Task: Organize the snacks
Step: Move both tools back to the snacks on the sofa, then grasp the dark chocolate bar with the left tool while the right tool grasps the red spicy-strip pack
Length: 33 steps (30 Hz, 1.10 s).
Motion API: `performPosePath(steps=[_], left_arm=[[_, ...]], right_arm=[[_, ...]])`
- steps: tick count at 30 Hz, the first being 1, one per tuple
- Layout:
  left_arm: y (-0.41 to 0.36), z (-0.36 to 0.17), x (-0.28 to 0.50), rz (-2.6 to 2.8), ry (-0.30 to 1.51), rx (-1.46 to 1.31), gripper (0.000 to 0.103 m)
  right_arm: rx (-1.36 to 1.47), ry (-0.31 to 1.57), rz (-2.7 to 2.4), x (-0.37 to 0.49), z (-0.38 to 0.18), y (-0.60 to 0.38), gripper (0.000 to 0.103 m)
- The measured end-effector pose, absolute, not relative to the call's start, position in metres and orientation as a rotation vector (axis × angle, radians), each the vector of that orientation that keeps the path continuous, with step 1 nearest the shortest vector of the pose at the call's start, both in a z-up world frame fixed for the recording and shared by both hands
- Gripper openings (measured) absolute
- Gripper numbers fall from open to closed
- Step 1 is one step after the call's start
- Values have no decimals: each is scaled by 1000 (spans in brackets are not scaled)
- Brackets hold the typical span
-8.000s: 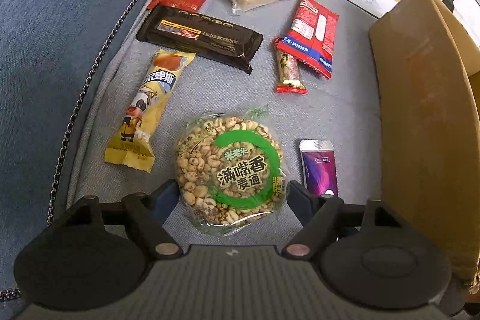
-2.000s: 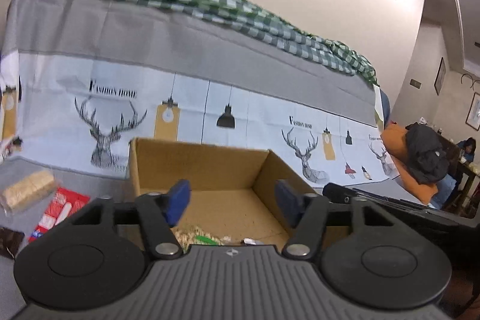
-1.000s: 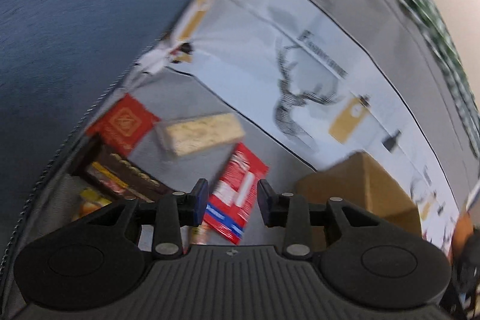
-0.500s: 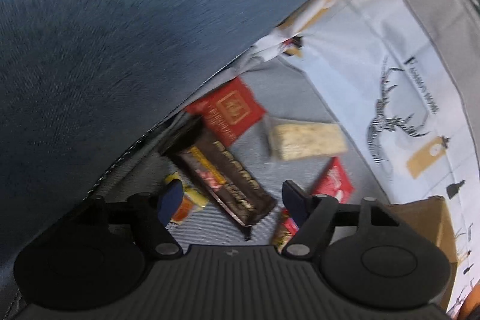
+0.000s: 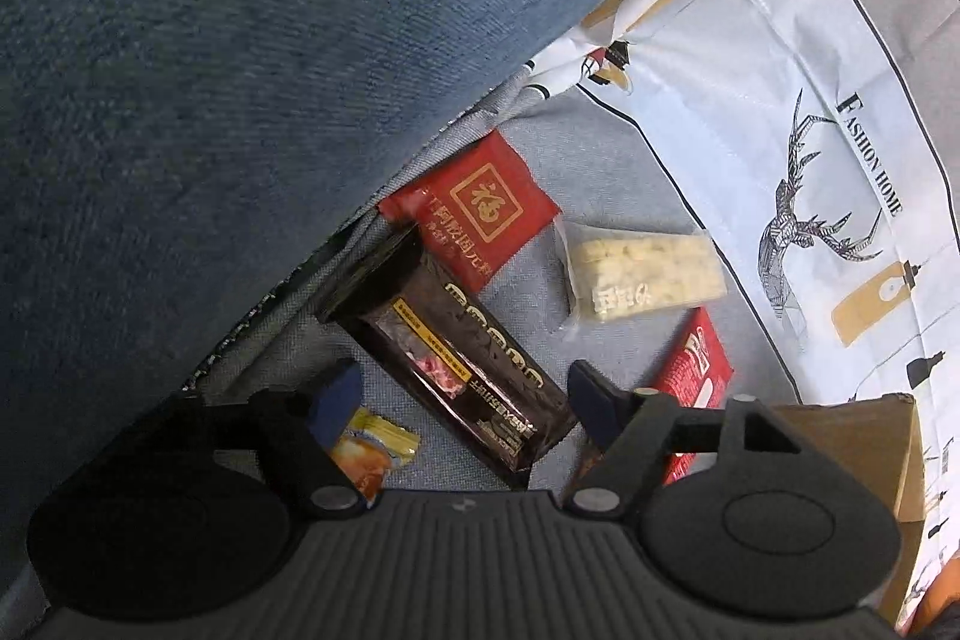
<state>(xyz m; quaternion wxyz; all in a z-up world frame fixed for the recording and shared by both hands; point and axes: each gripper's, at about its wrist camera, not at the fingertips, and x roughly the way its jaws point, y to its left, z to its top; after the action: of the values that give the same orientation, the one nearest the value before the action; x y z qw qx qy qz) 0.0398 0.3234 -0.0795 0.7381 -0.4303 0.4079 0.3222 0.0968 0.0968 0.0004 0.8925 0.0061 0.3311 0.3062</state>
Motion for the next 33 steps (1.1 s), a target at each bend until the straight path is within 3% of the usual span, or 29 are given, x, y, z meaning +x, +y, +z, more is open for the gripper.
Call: performPosePath(steps=[2, 3, 4, 9, 14, 19, 24, 29, 33], left_arm=[[325, -79, 38, 697, 894, -941, 51], [324, -78, 39, 697, 901, -927, 45], [324, -79, 42, 697, 907, -920, 34], [324, -79, 41, 696, 912, -919, 31], [327, -80, 42, 701, 893, -952, 53], [328, -79, 42, 711, 866, -977, 60], [328, -81, 42, 740, 842, -976, 71], [320, -81, 55, 762, 836, -902, 81], [317, -82, 65, 767, 856, -839, 82]], right_arm=[[-1, 724, 622, 104, -15, 113, 43], [-12, 736, 608, 108, -23, 120, 44], [-22, 746, 597, 112, -29, 126, 49], [-33, 826, 538, 132, -63, 143, 67], [-37, 903, 500, 147, -92, 152, 72], [-48, 919, 482, 154, -104, 154, 73], [-74, 896, 484, 153, -103, 152, 56], [-71, 872, 471, 152, -98, 145, 32], [-74, 837, 483, 147, -89, 142, 27]])
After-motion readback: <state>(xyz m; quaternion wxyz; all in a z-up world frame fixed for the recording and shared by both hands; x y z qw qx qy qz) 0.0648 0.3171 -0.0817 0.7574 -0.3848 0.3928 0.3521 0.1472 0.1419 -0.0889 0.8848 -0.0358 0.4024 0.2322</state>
